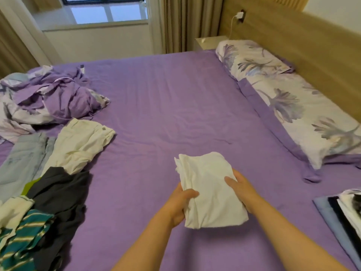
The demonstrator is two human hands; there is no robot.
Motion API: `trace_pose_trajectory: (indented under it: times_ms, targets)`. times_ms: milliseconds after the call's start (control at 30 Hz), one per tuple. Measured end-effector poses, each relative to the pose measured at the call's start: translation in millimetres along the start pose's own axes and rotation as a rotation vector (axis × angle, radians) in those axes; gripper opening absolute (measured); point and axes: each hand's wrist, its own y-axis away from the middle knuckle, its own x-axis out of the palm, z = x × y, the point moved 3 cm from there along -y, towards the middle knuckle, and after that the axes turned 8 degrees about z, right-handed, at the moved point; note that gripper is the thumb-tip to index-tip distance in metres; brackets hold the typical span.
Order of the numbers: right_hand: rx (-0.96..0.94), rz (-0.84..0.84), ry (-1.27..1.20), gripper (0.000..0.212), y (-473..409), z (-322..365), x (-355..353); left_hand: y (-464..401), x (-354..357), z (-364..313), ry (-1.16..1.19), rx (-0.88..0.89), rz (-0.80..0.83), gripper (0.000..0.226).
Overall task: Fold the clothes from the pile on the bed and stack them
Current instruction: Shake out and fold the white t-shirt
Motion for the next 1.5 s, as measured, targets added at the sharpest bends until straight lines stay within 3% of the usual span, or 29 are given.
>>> trace_pose_trajectory:
  times_ms: [300, 533, 767, 900, 1000, 1100, 1200, 1300, 1433, 1500]
  targets:
    - [0.037, -0.049, 0.105, 0.046, -38.7, -46.3, -133.6, -112.1, 93.5, 32.3, -0.043, -0.113, 0.064, 0.079]
    - [0.076, -0.068, 0.17, 0.049, -42.7, -103.7, -222.0, -169.6, 168.3, 75.4, -0.034, -0.203, 0.092, 0.084]
    - [-0.041, -0.106, 0.123, 0.049, -86.3, -95.5, -275.3, -228.0, 197.8, 65.3, -0.026, -0.089, 0.009, 0.079]
    - [0.093, -0.143, 0.136, 0.076, -108.8, -107.0, -288.8, -251.2, 195.9, 85.0, 0.085, -0.149, -0.078, 0.074]
    - [0.216, -0.04, 0.371, 0.091, -106.2, -138.6, -279.8, -252.1, 189.8, 118.7, -0.026, -0.351, -0.169, 0.057]
    - [0.221, -0.006, 0.706, 0.076, -100.6, -161.0, -271.9, -254.4, 187.3, 135.5, 0.011, -0.333, -0.273, 0.047]
    - [0.277, -0.093, 0.884, 0.065, -97.5, -164.3, -270.4, -251.6, 185.0, 136.9, -0.005, -0.349, -0.364, 0.042]
    - [0.283, -0.145, 1.188, 0.061, -90.8, -154.0, -261.9, -241.2, 181.4, 135.2, -0.18, -0.382, -0.328, 0.04]
    - [0.199, -0.015, 1.283, 0.059, -78.0, -137.9, -227.4, -206.9, 165.7, 134.5, -0.541, -0.424, -0.275, 0.043]
    - [0.154, 0.071, 1.288, 0.058, -69.4, -131.3, -201.0, -182.3, 153.9, 131.6, -0.589, -0.454, -0.267, 0.021]
